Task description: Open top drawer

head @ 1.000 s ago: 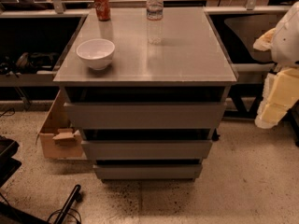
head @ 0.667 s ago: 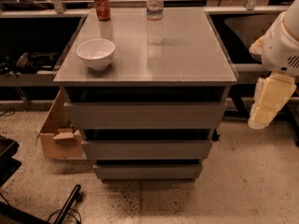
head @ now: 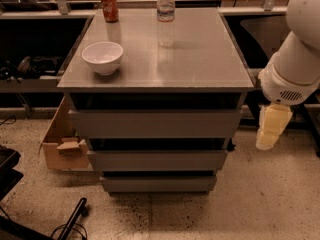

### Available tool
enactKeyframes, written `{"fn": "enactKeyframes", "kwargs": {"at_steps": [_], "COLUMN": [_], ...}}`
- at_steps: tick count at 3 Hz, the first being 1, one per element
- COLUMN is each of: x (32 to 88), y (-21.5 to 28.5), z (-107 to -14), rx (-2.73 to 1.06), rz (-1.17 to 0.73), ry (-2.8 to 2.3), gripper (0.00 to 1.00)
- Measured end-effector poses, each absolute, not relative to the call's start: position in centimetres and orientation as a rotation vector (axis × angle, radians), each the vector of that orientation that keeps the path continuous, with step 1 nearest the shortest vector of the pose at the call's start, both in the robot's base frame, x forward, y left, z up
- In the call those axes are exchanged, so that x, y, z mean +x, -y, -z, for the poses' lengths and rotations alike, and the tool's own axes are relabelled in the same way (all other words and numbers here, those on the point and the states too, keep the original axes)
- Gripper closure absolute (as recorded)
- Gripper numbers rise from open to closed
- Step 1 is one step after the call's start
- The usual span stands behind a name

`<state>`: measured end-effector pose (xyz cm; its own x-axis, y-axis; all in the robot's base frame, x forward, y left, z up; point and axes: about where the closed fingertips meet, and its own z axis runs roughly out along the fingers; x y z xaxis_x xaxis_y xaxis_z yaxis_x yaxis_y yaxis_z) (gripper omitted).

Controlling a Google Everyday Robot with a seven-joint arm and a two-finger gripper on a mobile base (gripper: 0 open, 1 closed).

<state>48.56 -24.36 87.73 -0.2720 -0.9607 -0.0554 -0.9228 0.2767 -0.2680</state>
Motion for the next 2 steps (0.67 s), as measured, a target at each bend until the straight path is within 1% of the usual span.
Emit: {"fn": "enactKeyframes", "kwargs": {"at_steps": [1,2], "x": [50.3,52.0], "y": [24.5,23.6], "z": [-84.0,-81.2], "rx": [-1.767,-1.782], "rz": [0.284,0.328], "ry": [-2.306,-2.254], "gripper": [0.0,0.0]}}
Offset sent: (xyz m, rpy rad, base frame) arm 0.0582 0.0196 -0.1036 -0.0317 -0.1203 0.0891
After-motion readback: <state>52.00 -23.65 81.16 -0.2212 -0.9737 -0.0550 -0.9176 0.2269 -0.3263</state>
